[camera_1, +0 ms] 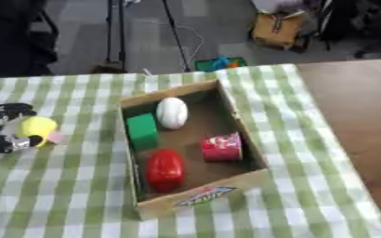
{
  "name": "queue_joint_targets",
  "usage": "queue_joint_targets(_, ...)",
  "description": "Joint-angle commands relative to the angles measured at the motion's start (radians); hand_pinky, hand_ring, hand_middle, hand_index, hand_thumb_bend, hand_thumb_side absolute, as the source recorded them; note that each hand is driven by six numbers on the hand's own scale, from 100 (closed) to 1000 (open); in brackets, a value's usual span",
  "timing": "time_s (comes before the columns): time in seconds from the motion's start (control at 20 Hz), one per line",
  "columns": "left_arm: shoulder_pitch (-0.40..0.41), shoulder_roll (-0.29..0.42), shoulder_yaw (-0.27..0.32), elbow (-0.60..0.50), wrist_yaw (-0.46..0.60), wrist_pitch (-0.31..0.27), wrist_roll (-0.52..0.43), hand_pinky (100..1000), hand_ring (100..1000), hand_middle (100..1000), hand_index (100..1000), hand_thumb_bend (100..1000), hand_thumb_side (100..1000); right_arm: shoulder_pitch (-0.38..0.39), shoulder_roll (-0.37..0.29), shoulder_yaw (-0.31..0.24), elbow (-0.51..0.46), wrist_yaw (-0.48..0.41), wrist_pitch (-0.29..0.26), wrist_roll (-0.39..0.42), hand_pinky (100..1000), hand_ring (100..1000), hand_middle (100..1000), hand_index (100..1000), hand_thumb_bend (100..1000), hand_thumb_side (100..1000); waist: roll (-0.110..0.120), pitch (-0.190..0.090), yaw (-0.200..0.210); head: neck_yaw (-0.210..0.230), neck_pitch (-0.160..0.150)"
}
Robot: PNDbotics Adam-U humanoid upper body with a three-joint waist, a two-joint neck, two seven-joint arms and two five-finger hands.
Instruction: Pick up objects on the table and place them in the box.
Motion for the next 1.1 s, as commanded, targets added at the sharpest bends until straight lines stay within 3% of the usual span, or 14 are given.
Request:
queue_joint_targets(0.05, -0.027, 0.017, 0.005, 0.015, -0.022, 0.004, 0.004, 1000, 1000, 1000, 1000, 519, 1000, -0.014, -0.013, 0.002, -0.023, -0.011, -0.001, 0.004, 584, 612, 514, 756, 100, 445, 0.000, -0.017, -0.003, 0.003, -0.015)
queue_joint_targets(0.55, -0.044, 0.008, 0.008, 0.069, -0.096, 0.013, 0.043, 1000, 1000, 1000, 1000, 503, 1000, -0.015, -0.013, 0.003, -0.023, -0.015, 0.000, 0.007, 585, 612, 514, 758, 100, 444, -0.001, -0.010, -0.009, 0.007, -0.021)
queue_joint_targets(0.75, -0.045, 0.006, 0.004, 0.064, -0.109, 0.004, 0.057, 1000, 1000, 1000, 1000, 420, 1000, -0.014, -0.013, 0.002, -0.023, -0.020, 0.001, 0.007, 585, 612, 514, 758, 100, 443, -0.001, -0.010, -0.007, 0.006, -0.017)
queue_joint_targets(0.9, -0.045, 0.005, 0.001, 0.052, -0.122, -0.001, 0.083, 1000, 1000, 1000, 1000, 323, 1000, -0.012, -0.013, 0.002, -0.023, -0.022, 0.002, 0.007, 585, 613, 514, 759, 100, 442, -0.001, -0.010, -0.006, 0.006, -0.018)
queue_joint_targets(0.95, -0.046, 0.004, 0.001, 0.048, -0.127, 0.000, 0.097, 1000, 1000, 992, 1000, 248, 1000, -0.012, -0.013, 0.001, -0.023, -0.022, 0.002, 0.007, 585, 613, 514, 759, 100, 442, -0.001, -0.011, -0.006, 0.006, -0.018)
queue_joint_targets(1.1, -0.046, 0.003, -0.001, 0.041, -0.146, 0.004, 0.143, 1000, 1000, 908, 1000, 169, 1000, -0.010, -0.013, 0.001, -0.023, -0.023, 0.003, 0.007, 586, 613, 514, 759, 100, 443, 0.000, -0.010, -0.006, 0.006, -0.019)
